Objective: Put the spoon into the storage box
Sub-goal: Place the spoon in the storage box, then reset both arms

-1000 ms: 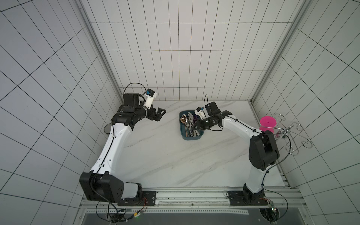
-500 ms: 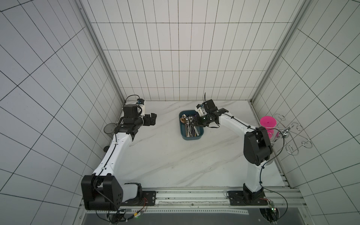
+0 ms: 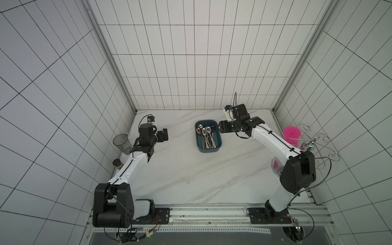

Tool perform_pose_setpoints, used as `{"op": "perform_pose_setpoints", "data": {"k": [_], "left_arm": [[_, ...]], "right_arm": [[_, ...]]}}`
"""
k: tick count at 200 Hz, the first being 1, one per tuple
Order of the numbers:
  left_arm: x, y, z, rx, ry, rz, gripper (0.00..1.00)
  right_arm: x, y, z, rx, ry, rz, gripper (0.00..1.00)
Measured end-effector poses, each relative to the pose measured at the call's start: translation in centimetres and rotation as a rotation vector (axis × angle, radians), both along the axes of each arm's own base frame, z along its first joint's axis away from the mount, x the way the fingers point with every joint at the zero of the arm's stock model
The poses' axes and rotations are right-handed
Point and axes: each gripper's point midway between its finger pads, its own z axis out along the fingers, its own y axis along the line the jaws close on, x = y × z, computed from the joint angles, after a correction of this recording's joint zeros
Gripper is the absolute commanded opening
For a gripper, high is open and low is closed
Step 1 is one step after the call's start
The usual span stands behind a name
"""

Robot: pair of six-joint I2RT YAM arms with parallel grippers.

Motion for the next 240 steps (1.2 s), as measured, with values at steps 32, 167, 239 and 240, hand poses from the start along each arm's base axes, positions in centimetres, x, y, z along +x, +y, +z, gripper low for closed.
{"op": "perform_pose_setpoints", "data": {"k": [32,167,239,240], "left_arm": [[-0.5,0.6,-2.4,0.0,-0.017,0.016,0.98],[-1.0,3.1,-6.3,-0.027,-0.194,0.079,0.99],[-0.8,4.2,-7.3,-0.043,-0.234,0.14,0.99],[-0.7,4.3,-7.2,-0.042,-0.235,0.142,0.99]], "right_arm": [[-0.9,-3.0,0.0,-0.112,-0.102,-0.018,0.88],[-4.0,-17.3,-4.3,-0.286,-0.353,-0.284,0.99],[-4.4,-22.1,-6.9,-0.323,-0.41,-0.452,0.99],[-4.4,-22.1,-6.9,-0.323,-0.41,-0.453,0.99]]}}
